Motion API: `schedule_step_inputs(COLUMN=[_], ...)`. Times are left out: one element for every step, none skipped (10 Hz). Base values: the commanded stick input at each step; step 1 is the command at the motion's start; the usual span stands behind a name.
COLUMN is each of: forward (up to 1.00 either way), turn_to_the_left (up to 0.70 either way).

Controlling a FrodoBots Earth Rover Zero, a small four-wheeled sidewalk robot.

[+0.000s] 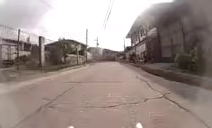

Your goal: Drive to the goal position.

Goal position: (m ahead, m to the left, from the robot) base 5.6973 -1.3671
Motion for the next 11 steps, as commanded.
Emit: schedule_step_inputs(forward=[1.0,1.0,1.0,1.0,1.0,1.0,1.0,1.0,1.0,1.0,1.0], turn_to_the_left=[0.0,0.0,0.0,0.0,0.0,0.0,0.0,0.0,0.0,0.0,0.0])
